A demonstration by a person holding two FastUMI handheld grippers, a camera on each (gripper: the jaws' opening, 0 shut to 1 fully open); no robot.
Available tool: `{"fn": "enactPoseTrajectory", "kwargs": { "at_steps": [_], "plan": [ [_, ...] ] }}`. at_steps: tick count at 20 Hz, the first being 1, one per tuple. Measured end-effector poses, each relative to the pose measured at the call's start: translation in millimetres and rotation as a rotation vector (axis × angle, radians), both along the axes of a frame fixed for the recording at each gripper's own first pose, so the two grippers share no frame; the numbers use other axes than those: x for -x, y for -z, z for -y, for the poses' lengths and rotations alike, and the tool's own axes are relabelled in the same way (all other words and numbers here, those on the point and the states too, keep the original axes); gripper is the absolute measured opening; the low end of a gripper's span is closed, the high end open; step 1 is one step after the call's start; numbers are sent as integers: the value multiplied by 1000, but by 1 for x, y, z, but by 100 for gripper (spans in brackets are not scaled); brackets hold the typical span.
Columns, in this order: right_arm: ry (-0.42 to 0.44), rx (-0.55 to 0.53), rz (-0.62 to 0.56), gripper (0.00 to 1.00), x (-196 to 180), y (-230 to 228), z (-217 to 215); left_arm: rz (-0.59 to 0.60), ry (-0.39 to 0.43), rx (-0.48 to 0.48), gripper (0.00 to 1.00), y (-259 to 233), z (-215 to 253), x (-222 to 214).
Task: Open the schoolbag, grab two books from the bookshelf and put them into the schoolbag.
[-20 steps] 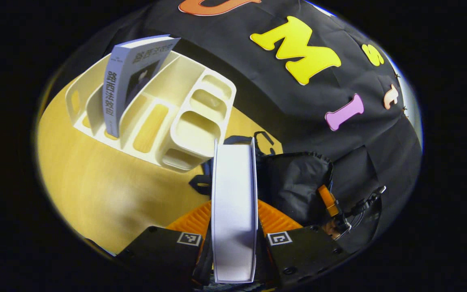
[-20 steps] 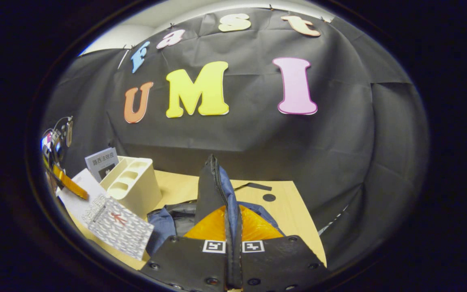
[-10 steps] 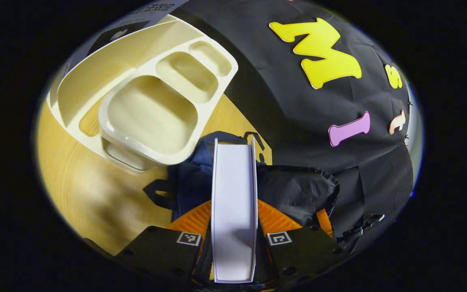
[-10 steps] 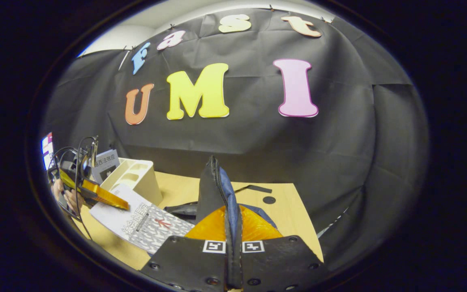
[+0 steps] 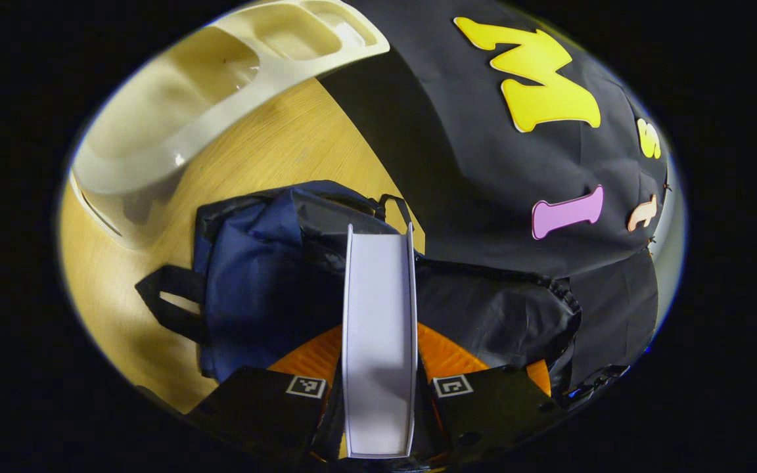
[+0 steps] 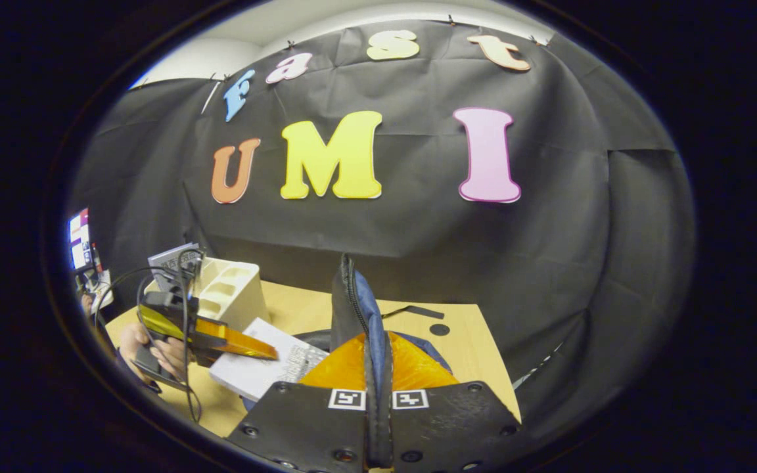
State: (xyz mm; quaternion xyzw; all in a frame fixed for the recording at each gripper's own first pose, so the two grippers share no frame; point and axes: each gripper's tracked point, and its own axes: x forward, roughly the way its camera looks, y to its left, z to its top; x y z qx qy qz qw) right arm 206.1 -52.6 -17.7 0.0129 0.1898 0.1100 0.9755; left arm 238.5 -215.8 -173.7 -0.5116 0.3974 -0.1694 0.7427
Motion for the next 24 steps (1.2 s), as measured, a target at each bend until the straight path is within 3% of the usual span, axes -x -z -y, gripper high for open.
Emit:
{"fn": "enactPoseTrajectory", "kwargs": {
  "at_steps": [4,12,15,17,18,24],
  "plan": [
    [12,6,35,0,8,-7,-4,104,-29,-62,46,10,27,2],
    [-2,-19,72,0,20,-19,-23,128,-84,50,46,30,85,-17],
    [9,-31,59,0,19,-13,-24,139,-108,-76,50,49,89,-23],
    [10,-35,40,0,18,-5,-24,105,-95,-181,65,69,85,-19],
    [17,-37,32,0,16,-2,-23,117,-98,-195,79,65,83,-19],
    [57,-28,21,0,17,5,-14,171,24,-483,97,67,64,-5]
  ]
}}
